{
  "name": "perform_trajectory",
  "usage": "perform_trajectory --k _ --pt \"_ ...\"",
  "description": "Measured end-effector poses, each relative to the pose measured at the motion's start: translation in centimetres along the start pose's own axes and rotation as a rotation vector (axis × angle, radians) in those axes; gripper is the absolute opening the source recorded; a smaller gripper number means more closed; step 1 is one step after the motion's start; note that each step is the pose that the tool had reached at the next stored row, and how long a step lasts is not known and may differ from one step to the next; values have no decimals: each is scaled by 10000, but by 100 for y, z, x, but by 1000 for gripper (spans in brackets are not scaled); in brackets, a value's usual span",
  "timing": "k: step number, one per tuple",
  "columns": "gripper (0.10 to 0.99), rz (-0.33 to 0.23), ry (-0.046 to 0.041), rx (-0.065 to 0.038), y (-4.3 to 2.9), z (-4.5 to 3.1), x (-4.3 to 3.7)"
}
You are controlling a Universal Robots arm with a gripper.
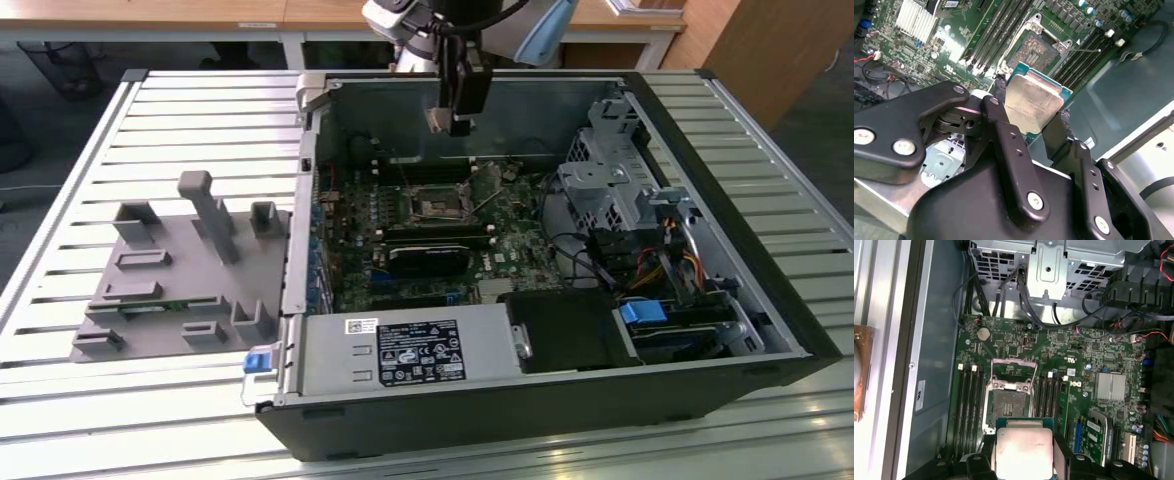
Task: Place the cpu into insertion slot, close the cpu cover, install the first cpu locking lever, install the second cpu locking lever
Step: 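Place the cpu into insertion slot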
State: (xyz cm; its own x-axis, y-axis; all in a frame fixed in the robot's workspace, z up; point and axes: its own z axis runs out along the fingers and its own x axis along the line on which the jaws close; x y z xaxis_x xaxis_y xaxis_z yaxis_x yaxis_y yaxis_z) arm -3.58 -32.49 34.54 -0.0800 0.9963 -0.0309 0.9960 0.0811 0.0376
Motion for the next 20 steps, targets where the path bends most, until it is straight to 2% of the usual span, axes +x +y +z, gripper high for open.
perform_trajectory --k 6,20 --pt "541 0 0 0 -4 99 4" --pt "541 -1 -33 2 -9 267 26"
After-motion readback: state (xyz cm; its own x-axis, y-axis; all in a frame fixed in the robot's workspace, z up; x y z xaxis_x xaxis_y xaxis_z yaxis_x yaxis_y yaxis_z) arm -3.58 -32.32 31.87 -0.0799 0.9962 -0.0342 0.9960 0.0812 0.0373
